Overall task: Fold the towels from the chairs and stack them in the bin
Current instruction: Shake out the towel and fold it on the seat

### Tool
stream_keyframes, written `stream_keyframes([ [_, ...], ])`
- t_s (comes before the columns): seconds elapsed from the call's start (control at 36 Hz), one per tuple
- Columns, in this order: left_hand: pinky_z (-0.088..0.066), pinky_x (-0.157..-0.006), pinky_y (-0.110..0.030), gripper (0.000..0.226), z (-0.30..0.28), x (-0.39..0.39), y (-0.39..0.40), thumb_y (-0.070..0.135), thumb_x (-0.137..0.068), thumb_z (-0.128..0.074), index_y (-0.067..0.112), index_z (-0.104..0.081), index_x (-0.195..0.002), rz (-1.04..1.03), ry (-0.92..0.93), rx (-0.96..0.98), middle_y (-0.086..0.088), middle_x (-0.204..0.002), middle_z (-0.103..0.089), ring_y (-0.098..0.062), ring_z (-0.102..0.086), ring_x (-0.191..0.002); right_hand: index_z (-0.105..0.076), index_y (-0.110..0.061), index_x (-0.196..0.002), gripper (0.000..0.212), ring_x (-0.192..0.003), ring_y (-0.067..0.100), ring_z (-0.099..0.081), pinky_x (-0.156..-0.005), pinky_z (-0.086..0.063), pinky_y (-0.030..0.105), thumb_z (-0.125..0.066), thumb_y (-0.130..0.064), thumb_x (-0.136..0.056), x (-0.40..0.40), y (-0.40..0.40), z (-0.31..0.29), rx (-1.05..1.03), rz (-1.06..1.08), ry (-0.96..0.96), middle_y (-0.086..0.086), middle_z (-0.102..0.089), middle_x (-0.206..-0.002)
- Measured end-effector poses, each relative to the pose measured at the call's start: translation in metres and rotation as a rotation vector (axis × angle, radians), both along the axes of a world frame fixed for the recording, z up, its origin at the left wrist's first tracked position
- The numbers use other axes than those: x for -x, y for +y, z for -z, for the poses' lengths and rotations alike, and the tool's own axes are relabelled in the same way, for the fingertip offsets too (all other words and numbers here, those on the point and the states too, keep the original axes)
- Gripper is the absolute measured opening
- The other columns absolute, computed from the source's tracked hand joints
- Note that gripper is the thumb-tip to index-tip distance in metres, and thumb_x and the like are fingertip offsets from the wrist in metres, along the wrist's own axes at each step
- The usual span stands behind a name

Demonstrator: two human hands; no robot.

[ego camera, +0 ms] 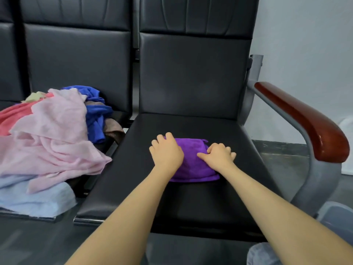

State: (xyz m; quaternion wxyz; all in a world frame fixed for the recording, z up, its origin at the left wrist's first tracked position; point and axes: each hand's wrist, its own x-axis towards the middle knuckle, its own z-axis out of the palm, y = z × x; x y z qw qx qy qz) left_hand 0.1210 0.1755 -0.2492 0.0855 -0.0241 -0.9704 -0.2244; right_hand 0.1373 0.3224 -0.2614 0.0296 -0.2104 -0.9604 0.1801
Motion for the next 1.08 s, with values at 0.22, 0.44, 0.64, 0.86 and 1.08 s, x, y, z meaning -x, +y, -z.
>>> stream_keyframes([
  [0.22, -0.032, -0.096, -0.038, 0.048, 0.028, 0.000, -0.013, 0.039, -0.099, -0.038, 0.018, -0.026, -0.141, 0.009, -0.065, 0.250, -0.014, -0.125, -0.045, -0.030, -0.043, -0.114, -0.054, -0.010, -0.120, 0.039, -0.124, 0.033, -0.040, -0.104, -0.030, 0.042, -0.048, -0.040, -0.097, 0.003, -0.008, 0.006, 0.022, 0.036, -0.020, 0.013, -0.045, -0.132],
  [0.44, -0.032, -0.096, -0.039, 0.039, 0.029, 0.004, -0.013, 0.017, -0.099, -0.038, 0.017, -0.029, -0.136, 0.053, -0.045, 0.242, -0.009, -0.115, -0.051, -0.028, -0.056, -0.097, -0.043, -0.003, -0.128, 0.060, -0.121, 0.030, -0.045, -0.101, -0.033, 0.039, -0.041, -0.054, -0.095, -0.004, -0.018, 0.010, -0.212, 0.133, 0.061, 0.015, -0.049, -0.130],
  [0.64, -0.039, -0.086, -0.033, 0.042, 0.029, 0.003, -0.022, 0.019, -0.100, -0.038, 0.015, -0.025, -0.139, 0.055, -0.047, 0.291, -0.010, -0.120, -0.047, -0.022, -0.052, -0.080, -0.054, -0.007, -0.123, 0.063, -0.119, 0.028, -0.043, -0.100, -0.032, 0.038, -0.031, -0.059, -0.096, 0.007, -0.028, 0.016, -0.273, 0.064, -0.020, 0.012, -0.048, -0.129],
  [0.86, -0.039, -0.085, -0.033, 0.040, 0.022, 0.001, -0.032, 0.014, -0.098, -0.039, 0.013, -0.027, -0.137, 0.075, -0.020, 0.297, -0.009, -0.122, -0.047, -0.024, -0.059, -0.081, -0.045, -0.010, -0.116, 0.032, -0.096, 0.025, -0.061, -0.080, -0.042, 0.036, -0.031, -0.037, -0.103, 0.004, -0.044, 0.011, -0.237, -0.106, 0.124, 0.008, -0.064, -0.107],
  [1.08, -0.026, -0.048, -0.028, 0.036, 0.002, -0.001, -0.041, 0.013, -0.100, -0.037, 0.014, -0.029, -0.135, 0.016, 0.096, 0.189, -0.008, -0.114, -0.045, -0.022, -0.043, -0.063, -0.040, -0.008, -0.109, 0.032, -0.082, 0.030, -0.061, -0.061, -0.039, 0.035, -0.028, -0.037, -0.103, 0.002, -0.053, -0.017, -0.178, -0.084, 0.292, 0.010, -0.063, -0.097],
])
